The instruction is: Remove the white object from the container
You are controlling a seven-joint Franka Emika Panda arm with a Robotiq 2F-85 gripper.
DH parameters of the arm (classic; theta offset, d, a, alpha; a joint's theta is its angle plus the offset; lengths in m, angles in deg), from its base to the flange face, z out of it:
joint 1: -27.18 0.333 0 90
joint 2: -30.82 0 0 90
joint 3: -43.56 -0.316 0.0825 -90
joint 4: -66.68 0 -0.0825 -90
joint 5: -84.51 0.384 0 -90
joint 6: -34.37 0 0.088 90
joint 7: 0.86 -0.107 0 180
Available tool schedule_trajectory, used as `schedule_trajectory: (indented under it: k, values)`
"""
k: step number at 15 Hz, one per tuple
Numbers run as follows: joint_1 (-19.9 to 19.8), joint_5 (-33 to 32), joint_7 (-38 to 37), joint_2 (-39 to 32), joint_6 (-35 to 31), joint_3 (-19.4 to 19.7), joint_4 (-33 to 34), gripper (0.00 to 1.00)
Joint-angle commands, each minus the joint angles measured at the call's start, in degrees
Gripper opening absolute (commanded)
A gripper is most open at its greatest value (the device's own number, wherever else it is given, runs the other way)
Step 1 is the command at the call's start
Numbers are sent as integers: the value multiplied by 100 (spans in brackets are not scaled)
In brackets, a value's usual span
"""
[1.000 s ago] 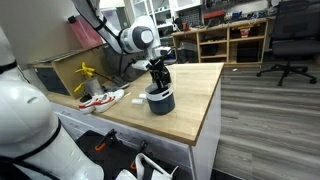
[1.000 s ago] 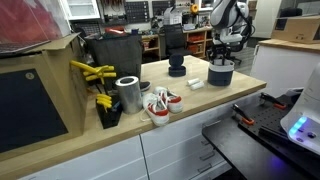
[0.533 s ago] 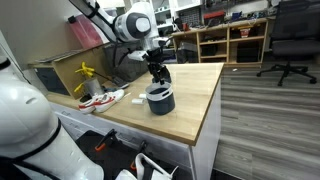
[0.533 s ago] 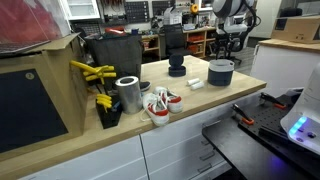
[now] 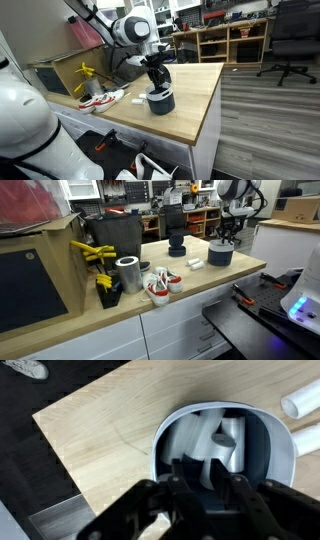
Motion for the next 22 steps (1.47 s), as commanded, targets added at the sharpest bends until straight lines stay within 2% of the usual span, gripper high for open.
schedule_trajectory:
  k: [1, 6, 10, 12, 15, 17, 20, 22]
  values:
    - [2, -131, -231, -44, -426, -79, -245, 34]
    - [82, -282, -480, -358, -1004, -132, -357, 34]
    - [133, -763, -919, -701, -1349, -32, -357, 32]
    - [181, -950, -1114, -868, -1512, 38, -333, 47]
    - [286, -1020, -1277, -1095, -1710, 155, -266, 58]
    - [343, -930, -1276, -1148, -1761, 203, -228, 53]
    - [396, -955, -1333, -1237, -1852, 259, -196, 60]
    - [478, -1140, -1483, -1410, -2006, 353, -175, 57]
